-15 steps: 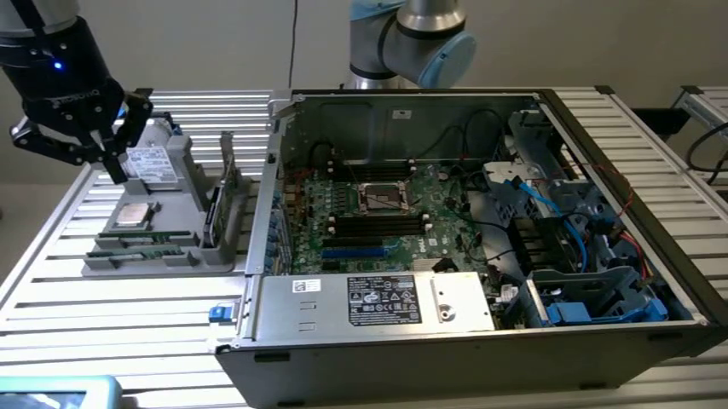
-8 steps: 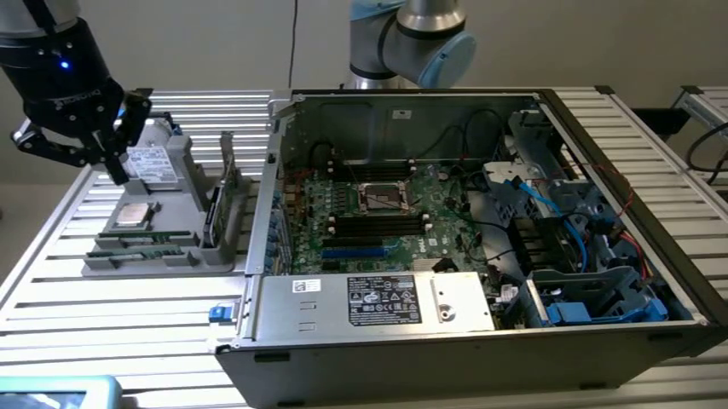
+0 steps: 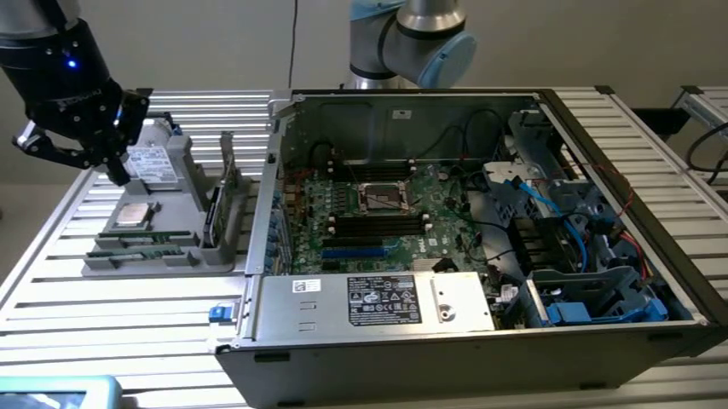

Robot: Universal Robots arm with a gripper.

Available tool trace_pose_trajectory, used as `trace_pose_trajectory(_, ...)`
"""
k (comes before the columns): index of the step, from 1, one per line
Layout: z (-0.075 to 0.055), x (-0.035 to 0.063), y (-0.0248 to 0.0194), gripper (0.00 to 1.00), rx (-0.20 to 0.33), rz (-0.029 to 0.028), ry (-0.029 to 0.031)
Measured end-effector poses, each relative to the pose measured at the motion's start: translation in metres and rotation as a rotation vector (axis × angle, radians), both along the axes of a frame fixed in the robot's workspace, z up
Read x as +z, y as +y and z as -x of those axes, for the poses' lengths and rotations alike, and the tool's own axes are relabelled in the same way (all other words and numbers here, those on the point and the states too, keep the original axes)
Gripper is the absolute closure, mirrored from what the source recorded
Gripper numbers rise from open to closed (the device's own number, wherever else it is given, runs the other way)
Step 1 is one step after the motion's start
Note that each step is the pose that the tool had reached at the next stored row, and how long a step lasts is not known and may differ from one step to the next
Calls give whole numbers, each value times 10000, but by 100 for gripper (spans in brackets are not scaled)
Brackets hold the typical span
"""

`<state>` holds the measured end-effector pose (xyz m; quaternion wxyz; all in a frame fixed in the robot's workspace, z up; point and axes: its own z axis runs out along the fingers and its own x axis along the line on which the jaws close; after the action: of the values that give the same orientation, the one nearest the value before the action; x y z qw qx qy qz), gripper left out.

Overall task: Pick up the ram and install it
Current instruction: 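Pick up the ram and move it above insertion slot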

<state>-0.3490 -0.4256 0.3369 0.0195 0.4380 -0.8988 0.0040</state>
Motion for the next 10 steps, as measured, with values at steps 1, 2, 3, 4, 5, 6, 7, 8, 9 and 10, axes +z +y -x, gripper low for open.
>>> trace_pose_trajectory(1, 0, -1, 0, 89, 181, 0, 0)
trace_pose_trajectory(2, 0, -2, 0, 89, 361, 0, 0)
trace_pose_trajectory(3, 0, -4, 0, 89, 546, 0, 0)
trace_pose_trajectory(4, 0, -5, 0, 89, 727, 0, 0)
trace_pose_trajectory(5, 0, -6, 0, 89, 905, 0, 0)
trace_pose_trajectory(6, 0, -7, 0, 89, 1086, 0, 0)
trace_pose_trajectory(7, 0, -8, 0, 89, 1271, 0, 0)
trace_pose_trajectory(8, 0, -9, 0, 89, 1450, -1, -1)
trace_pose_trajectory(9, 0, -10, 0, 89, 1631, 0, 0)
trace_pose_trajectory(10, 0, -11, 0, 89, 1810, 0, 0)
